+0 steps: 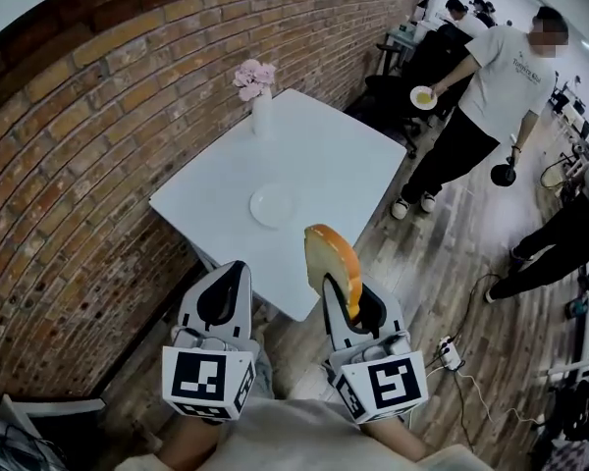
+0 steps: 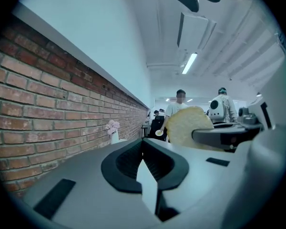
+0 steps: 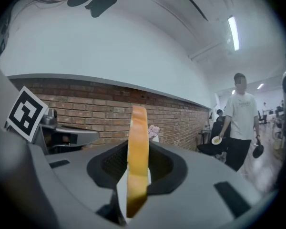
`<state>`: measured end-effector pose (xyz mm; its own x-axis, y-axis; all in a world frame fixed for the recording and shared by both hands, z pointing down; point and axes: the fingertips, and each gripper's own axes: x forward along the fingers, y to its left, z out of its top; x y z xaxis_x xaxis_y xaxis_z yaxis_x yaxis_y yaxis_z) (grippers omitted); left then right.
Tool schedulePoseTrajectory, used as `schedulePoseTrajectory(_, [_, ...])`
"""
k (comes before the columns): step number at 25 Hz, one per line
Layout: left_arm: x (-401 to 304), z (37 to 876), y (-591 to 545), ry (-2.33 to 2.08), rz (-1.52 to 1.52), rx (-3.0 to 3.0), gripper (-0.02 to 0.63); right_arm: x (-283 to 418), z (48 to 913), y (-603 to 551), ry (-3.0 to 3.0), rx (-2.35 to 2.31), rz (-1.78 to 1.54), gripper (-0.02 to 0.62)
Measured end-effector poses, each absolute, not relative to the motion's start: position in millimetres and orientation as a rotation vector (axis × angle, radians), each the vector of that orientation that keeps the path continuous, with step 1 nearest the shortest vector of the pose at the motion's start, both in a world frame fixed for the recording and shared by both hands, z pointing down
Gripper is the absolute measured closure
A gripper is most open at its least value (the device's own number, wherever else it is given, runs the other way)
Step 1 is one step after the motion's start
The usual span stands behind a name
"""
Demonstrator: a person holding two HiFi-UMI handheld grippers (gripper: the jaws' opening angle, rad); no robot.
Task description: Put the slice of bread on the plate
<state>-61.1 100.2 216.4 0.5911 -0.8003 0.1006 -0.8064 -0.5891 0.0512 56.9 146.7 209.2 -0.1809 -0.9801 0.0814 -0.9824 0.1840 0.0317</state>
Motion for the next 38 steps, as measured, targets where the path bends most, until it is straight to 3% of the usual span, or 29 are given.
schedulePoseTrajectory(17, [-32,243,-74,-1.102,0.194,2.770,0.595,65,233,-13,-2.194,2.060,0.181,0.500])
schedulePoseTrajectory(38, [-11,295,-106,-1.123,0.326,2.750,0.595,80,302,-81,-2.361,1.783,0.314,0.502])
